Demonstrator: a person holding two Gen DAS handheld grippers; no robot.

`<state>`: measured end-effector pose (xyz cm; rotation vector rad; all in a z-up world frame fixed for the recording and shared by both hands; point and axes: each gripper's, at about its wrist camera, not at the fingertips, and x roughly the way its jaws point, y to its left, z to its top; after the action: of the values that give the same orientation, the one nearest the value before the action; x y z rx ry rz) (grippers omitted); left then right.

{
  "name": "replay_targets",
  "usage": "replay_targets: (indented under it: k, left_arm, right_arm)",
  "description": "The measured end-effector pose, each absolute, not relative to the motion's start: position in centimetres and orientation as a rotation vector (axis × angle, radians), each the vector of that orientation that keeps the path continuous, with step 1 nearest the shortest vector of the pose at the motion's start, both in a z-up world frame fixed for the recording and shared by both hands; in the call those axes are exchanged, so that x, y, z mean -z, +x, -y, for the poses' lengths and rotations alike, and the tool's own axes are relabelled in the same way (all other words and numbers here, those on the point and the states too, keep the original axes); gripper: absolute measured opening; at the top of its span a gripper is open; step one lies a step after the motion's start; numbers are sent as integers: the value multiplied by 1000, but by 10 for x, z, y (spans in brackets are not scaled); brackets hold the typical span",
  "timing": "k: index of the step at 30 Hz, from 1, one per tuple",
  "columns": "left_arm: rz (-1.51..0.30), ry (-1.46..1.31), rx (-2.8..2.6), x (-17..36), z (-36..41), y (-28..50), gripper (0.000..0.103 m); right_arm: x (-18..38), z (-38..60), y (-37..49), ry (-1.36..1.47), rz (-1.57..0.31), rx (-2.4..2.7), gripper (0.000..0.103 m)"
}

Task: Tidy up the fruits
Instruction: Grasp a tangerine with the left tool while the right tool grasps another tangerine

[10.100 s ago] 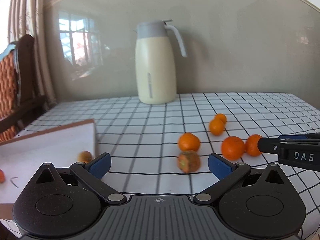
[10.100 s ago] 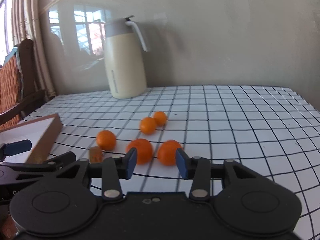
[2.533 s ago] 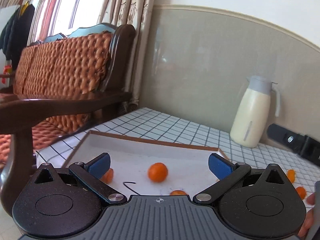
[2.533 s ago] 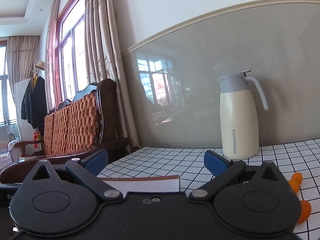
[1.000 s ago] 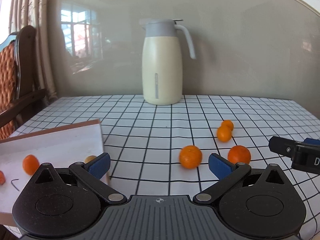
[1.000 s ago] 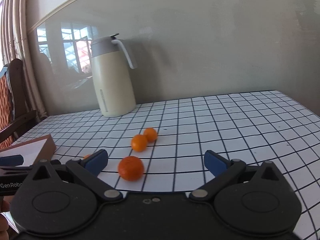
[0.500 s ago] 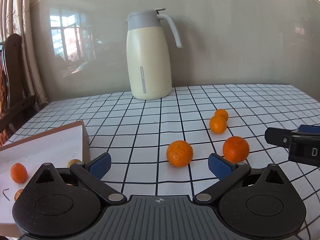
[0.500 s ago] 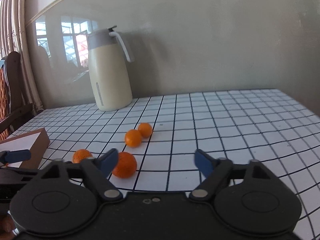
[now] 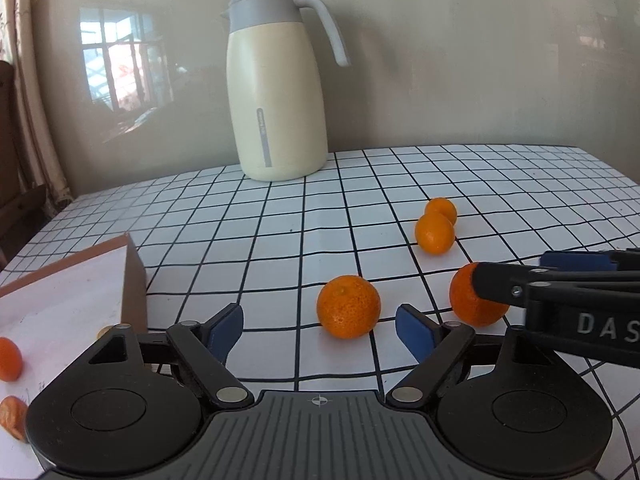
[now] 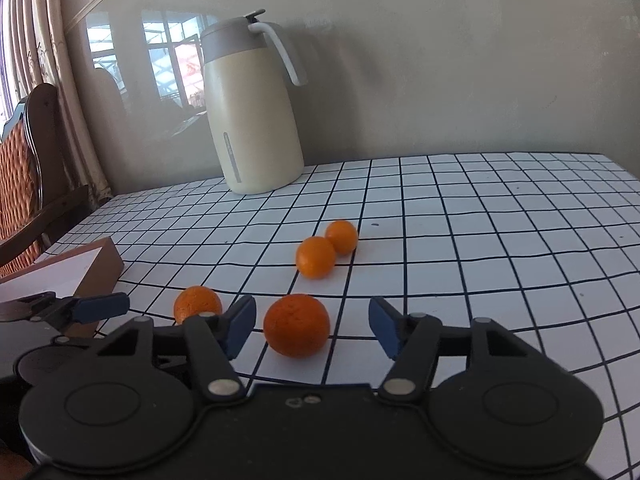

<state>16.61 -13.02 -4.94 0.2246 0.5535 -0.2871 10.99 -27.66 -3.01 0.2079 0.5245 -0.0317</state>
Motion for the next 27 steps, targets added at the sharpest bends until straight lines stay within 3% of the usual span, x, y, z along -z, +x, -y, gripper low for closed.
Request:
replay_targets:
  k: [15,21,27]
  left_arm:
    - [-584,224,299,56,139,182,62]
    - [-599,227,313,60,144,184,51]
    - [-596,222,316,61,145,184,46]
  right_arm:
    - [39,277,126,258,-565,38,50]
    - [43,275,130,280,-579,33,38]
    - [43,274,132,292,-583,33,34]
